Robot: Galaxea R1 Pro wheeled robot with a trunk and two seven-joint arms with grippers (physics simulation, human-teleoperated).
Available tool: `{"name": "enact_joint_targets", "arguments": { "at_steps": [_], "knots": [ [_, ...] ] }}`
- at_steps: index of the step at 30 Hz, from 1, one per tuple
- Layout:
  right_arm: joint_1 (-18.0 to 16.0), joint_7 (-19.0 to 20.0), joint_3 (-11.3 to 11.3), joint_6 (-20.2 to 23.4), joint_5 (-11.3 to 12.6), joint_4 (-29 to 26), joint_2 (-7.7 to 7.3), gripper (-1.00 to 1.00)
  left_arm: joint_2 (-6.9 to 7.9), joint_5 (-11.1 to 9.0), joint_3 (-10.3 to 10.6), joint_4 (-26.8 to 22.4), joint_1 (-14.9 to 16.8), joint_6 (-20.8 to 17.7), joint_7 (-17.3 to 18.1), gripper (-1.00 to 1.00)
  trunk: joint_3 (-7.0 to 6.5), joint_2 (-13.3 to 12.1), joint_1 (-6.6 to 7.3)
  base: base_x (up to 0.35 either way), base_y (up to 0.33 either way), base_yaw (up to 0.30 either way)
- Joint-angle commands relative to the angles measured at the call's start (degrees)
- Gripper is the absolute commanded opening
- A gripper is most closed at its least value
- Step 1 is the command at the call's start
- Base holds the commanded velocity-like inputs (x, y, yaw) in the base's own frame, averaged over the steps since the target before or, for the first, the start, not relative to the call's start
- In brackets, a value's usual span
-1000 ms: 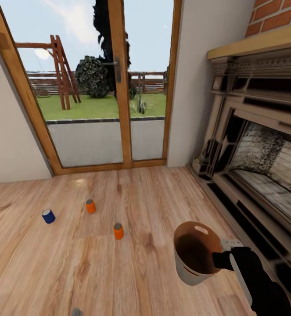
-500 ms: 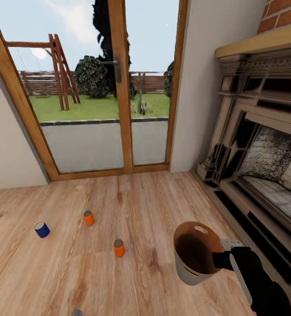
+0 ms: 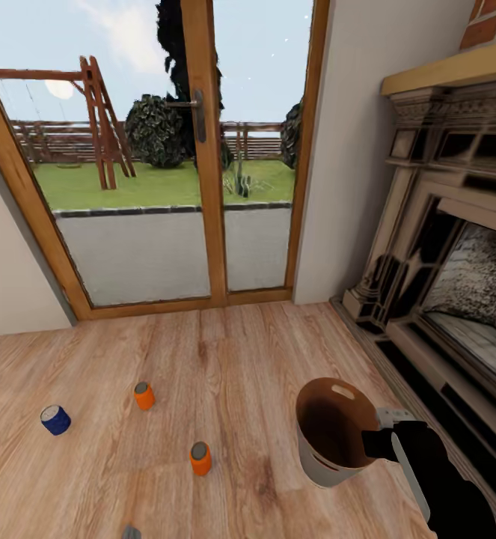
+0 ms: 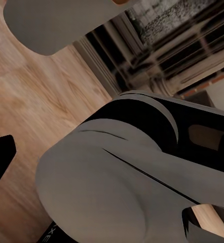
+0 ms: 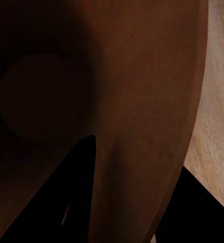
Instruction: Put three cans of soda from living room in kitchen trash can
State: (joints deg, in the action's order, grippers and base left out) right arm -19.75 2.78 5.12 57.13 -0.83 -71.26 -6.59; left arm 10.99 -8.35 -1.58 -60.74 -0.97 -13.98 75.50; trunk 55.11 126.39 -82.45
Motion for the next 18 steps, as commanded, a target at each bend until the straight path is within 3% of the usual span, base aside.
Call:
{"name": "enact_joint_targets", "arguments": {
  "at_steps": [1,18],
  "knots": [
    [0.0,0.0,0.0,0.0,0.6,0.0,0.0,-1.0,0.0,0.0,0.0,0.0,0.0,0.0,0.0,1.0,-0.01,0.0,0.0,0.347,0.001,0.0],
    [0.0,0.0,0.0,0.0,0.6,0.0,0.0,-1.0,0.0,0.0,0.0,0.0,0.0,0.0,0.0,1.0,-0.01,0.0,0.0,0.347,0.0,0.0]
  ]
}}
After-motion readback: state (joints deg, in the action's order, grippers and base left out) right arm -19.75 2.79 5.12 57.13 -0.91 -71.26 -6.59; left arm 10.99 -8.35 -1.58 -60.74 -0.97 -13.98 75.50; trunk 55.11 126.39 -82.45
